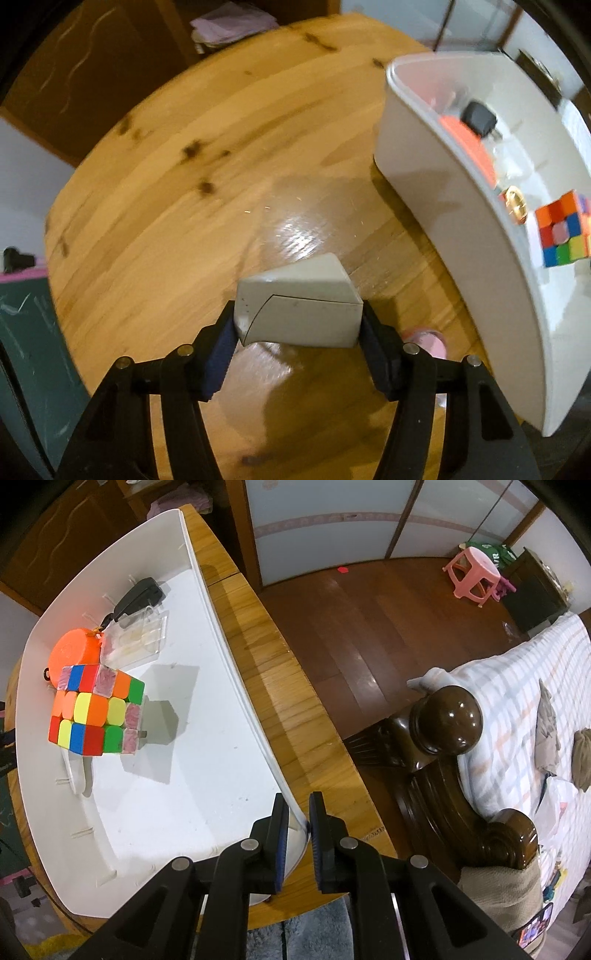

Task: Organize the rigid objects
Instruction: 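Carry the beige plug with the left tool into the bin and release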

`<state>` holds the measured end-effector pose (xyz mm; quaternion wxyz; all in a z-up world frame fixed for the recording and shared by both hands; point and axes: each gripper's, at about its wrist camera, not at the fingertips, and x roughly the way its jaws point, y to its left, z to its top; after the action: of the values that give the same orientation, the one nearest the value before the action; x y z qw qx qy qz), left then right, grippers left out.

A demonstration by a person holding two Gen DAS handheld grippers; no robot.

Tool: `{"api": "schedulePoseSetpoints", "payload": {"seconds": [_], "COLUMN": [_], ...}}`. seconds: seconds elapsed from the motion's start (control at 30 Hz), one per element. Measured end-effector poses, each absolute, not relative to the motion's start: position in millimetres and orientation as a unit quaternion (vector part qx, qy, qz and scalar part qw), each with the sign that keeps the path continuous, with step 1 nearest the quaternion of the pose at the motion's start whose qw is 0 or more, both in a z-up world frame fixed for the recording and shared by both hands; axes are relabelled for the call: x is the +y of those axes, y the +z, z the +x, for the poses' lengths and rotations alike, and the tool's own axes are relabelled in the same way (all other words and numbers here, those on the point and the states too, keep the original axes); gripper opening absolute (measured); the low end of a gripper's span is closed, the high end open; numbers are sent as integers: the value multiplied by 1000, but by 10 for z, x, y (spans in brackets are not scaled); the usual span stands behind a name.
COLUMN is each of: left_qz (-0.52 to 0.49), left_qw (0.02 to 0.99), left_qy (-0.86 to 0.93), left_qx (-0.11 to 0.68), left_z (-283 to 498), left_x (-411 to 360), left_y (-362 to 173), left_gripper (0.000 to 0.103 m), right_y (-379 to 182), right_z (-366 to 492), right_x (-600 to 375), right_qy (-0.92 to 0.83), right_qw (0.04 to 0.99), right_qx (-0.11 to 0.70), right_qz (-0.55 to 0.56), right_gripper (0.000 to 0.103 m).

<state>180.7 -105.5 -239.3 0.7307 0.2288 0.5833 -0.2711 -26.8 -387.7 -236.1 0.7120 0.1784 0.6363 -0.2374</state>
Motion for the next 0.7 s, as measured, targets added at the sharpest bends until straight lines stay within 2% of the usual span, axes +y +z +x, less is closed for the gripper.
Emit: {"api": "schedulePoseSetpoints", "payload": {"seconds": [0.3,0.47,0.7], "left_qz": [171,169,203], "left_qw": [768,779,768], "left_qy": [-258,-276,-308], "left_qx": [561,537,524], "left_z": [1440,1219,1016], "left_x": [-1020,-1399,-2193], "left_y": [-1591,-1300,-1249], "left_gripper": [66,66,66], "right_y": [-2366,-2378,-2386], "right_z": [-290,-321,-346], "right_x": [-3926,-3966,-3961], "right_qy": [-208,-185,-161], "right_qw": [720,728,743], "right_qx": [635,633,625], "right_qz": [188,188,179], "right_gripper": [11,11,11]}}
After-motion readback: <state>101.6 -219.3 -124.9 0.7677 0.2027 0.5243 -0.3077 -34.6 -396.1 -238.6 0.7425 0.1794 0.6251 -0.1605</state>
